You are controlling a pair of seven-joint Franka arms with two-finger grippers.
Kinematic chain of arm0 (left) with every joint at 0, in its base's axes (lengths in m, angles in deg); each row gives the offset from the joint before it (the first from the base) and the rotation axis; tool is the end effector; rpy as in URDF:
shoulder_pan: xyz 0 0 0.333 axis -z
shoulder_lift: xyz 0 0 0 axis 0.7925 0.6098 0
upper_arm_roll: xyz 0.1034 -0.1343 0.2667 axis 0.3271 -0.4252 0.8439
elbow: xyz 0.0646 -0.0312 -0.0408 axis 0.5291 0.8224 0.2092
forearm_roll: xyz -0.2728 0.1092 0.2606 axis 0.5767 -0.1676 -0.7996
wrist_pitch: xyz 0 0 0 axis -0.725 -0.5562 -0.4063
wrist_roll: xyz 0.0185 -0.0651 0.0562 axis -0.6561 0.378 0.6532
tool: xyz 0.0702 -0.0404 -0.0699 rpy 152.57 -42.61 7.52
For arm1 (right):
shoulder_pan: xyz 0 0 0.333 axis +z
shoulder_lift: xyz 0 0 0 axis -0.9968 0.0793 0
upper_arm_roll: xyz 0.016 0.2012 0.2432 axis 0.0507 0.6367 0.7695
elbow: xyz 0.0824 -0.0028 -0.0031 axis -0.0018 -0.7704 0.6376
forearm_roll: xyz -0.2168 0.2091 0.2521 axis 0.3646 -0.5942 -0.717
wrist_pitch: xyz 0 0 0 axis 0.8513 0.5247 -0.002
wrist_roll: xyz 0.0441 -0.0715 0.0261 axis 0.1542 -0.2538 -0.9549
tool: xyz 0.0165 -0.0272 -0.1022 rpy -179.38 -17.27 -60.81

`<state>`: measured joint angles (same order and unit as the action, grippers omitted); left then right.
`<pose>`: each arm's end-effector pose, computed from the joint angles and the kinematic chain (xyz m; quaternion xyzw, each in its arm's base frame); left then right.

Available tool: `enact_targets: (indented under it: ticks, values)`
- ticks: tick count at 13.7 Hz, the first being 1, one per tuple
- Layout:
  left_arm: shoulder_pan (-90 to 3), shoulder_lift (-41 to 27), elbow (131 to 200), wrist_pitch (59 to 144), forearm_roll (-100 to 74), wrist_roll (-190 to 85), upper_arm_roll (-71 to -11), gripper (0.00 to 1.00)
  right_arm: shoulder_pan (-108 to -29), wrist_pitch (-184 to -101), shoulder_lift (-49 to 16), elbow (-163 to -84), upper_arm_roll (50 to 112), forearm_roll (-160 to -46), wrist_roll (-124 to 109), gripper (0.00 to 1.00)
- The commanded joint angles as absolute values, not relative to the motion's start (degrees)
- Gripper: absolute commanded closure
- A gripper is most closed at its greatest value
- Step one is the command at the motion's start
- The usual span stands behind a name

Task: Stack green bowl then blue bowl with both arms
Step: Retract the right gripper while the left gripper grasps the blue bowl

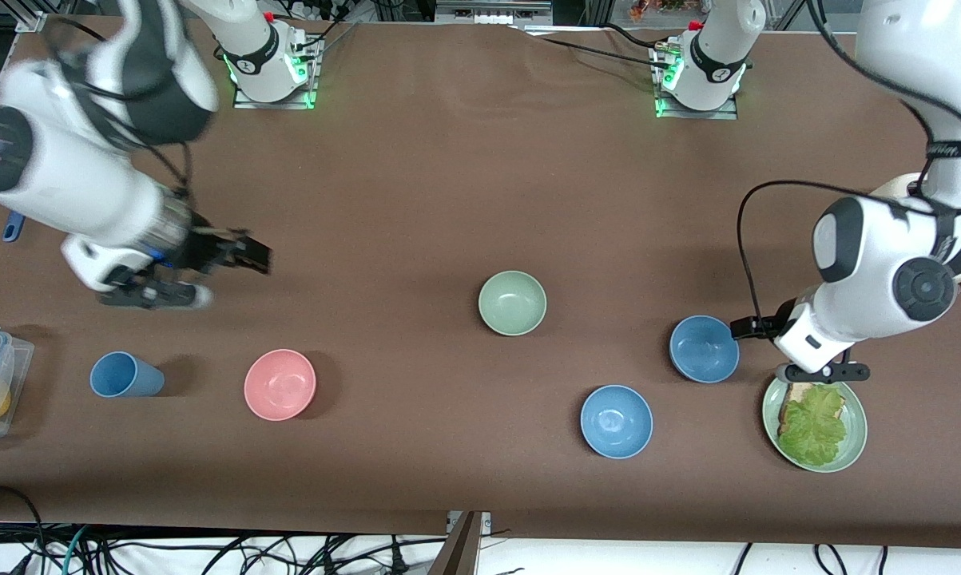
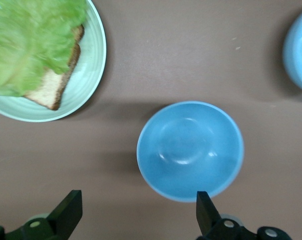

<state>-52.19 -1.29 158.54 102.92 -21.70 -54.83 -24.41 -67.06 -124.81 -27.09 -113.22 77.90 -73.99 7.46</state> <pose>0.6743 -0.0182 0.2977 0.9983 0.0257 -0.0516 0.0077 0.6104 0.1258 0.5169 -0.9981 0.0117 0.0388 0.0464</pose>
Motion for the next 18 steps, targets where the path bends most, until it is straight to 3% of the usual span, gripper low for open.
enact_targets:
  ticks: [1, 4, 8, 9, 12, 13, 18]
  values:
    - [-52.51, 2.18, 158.64, 103.94, -18.52, -54.83, -24.71, 0.00, -72.58, -119.41, -32.31, -116.22, 81.66, -74.42, 6.50, 0.00]
    - [-52.60, 3.94, 160.58, 106.04, -15.42, -55.09, -24.71, 0.00, -79.19, -115.69, -34.32, -113.94, 88.07, -69.51, 6.06, 0.00]
    - [-52.86, 6.14, 160.06, 108.86, -15.07, -55.88, -24.62, 0.00, -80.09, -113.67, -35.21, -113.85, 88.27, -69.06, 5.35, 0.00]
    - [-53.99, 5.97, 159.97, 108.86, -13.76, -55.19, -24.71, 0.08, -80.09, -113.67, -35.21, -113.85, 88.27, -68.36, 5.18, 0.00]
    - [-54.36, 6.23, 159.79, 108.86, -9.26, -56.23, -24.62, 0.86, -80.09, -114.28, -35.12, -113.93, 88.18, -65.54, 2.89, 0.00]
    - [-54.44, 6.49, 159.79, 108.86, -9.27, -56.93, -24.62, 1.00, -80.09, -114.89, -34.95, -113.85, 88.18, -65.28, 2.46, 0.00]
    - [-54.71, 5.79, 159.44, 108.33, -9.35, -57.56, -24.62, 1.00, -80.18, -114.19, -34.51, -110.43, 87.30, -64.75, 0.96, 0.00]
